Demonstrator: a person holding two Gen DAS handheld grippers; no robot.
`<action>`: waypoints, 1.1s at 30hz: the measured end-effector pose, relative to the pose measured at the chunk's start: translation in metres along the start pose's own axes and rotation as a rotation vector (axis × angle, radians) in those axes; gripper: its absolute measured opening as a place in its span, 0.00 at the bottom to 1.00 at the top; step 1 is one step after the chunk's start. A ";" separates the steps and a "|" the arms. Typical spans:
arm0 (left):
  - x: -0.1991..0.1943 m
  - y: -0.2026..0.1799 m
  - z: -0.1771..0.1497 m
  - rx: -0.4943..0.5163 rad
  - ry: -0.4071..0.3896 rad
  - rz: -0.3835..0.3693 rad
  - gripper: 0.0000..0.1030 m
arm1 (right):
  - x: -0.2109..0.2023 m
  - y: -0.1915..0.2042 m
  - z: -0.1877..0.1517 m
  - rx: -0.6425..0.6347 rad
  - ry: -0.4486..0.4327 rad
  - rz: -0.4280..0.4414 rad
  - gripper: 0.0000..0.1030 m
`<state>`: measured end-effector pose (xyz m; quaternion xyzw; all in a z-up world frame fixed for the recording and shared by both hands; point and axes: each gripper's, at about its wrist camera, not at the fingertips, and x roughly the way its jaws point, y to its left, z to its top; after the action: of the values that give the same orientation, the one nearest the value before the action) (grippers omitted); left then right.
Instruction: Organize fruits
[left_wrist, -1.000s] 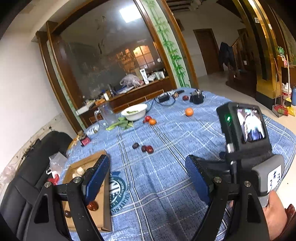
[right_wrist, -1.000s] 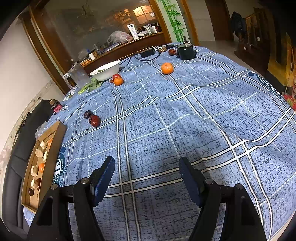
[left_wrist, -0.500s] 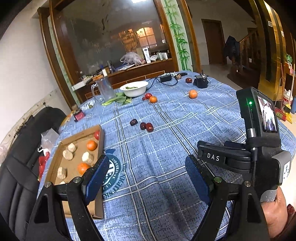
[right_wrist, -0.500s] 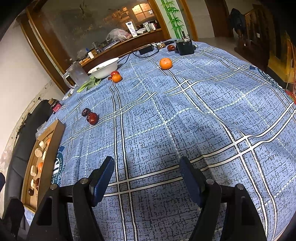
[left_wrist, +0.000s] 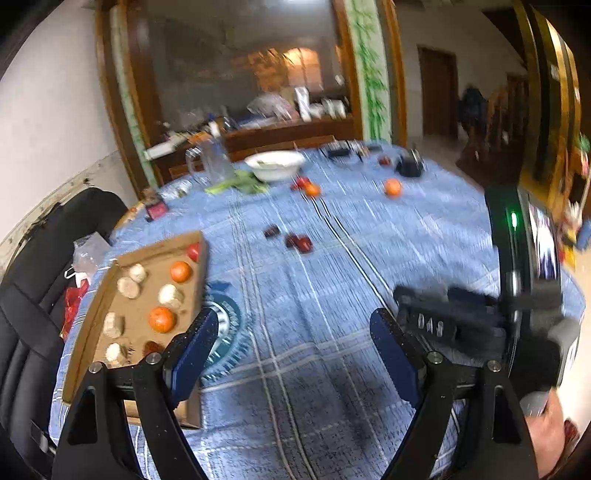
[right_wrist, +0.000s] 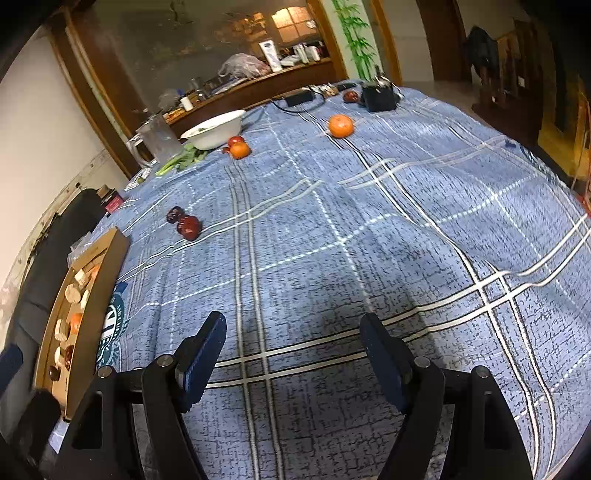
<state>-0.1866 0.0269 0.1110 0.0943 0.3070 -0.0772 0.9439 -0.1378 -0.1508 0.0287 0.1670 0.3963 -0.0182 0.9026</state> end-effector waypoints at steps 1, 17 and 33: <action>-0.009 0.008 0.000 -0.030 -0.047 0.010 0.81 | -0.003 0.005 -0.001 -0.018 -0.012 0.003 0.76; -0.051 0.139 -0.041 -0.386 -0.137 0.299 1.00 | -0.030 0.147 -0.027 -0.401 -0.084 0.142 0.85; -0.021 0.190 -0.079 -0.489 0.014 0.275 1.00 | -0.012 0.209 -0.071 -0.555 -0.031 0.147 0.86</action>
<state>-0.2094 0.2308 0.0861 -0.0950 0.3072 0.1287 0.9381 -0.1620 0.0674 0.0522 -0.0585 0.3593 0.1539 0.9186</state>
